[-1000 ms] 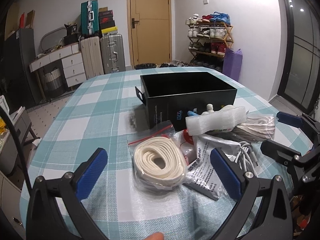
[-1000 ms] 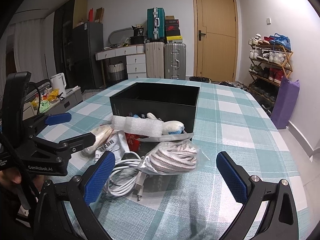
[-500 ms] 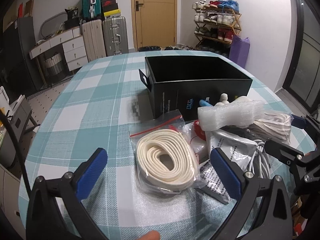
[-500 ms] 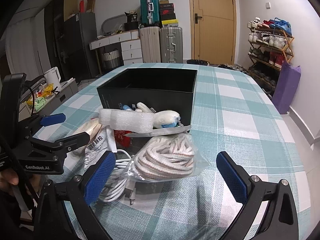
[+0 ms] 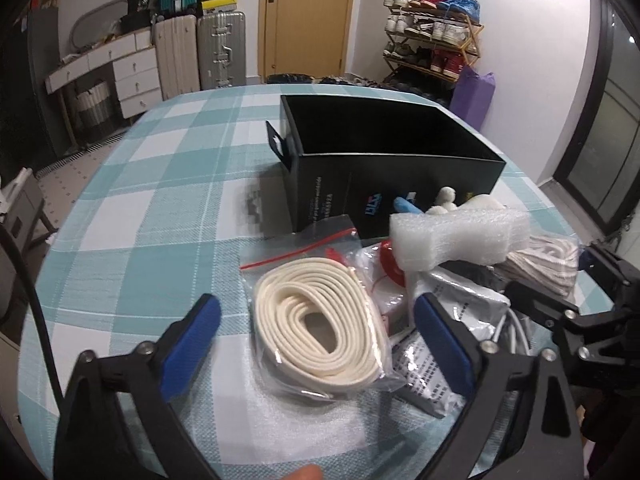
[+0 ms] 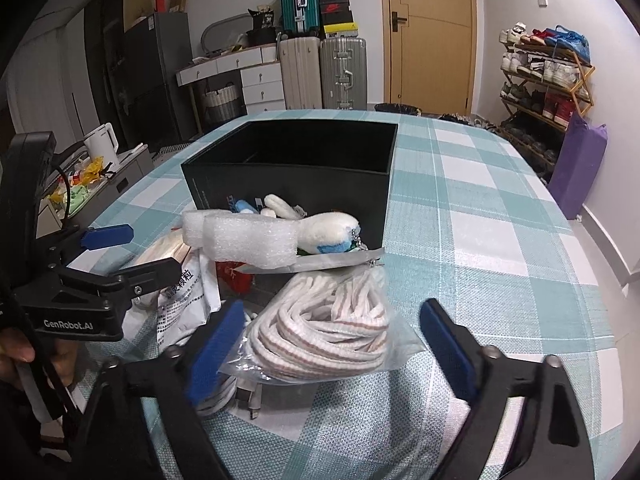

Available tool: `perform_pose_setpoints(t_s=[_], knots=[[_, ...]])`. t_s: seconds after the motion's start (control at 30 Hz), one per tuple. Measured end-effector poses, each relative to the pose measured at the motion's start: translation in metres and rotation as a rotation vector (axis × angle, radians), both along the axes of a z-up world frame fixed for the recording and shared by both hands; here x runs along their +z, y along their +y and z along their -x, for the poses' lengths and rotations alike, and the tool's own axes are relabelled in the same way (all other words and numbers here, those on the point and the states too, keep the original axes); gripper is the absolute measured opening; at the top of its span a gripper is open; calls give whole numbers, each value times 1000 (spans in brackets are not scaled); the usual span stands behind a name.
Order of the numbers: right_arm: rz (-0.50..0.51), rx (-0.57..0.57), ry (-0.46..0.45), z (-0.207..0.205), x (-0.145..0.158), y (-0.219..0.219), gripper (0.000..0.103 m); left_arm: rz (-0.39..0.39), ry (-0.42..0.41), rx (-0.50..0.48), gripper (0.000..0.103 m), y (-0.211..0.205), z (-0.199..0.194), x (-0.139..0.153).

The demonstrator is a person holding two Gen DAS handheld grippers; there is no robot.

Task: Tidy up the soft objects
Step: 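Close the left gripper on the bagged cream strap while the right gripper grasps the bagged rope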

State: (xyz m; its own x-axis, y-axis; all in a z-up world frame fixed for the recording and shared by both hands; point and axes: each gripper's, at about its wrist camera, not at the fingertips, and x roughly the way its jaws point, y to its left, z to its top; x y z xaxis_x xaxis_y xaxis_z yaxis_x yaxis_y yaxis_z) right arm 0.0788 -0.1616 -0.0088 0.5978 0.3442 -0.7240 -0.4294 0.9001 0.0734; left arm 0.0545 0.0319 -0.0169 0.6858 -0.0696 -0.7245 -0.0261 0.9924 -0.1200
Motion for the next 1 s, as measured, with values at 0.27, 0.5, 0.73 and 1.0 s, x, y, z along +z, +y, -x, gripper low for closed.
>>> perform_pose_setpoints(t_s=[0.27,0.5,0.73,1.0], knots=[[-9,10,-7,4,1,-1,81,53,28,-16,60,3,1,-2],[-28,13,0,5,1,-5,78,58,14,-20,43,4,6,-1],[-31,41,7,7,2,0,65,53,-2,-27,35,2,11,4],[-45,33,-24,16,7,-10,48,31,-13,-24,33,-1,15,10]])
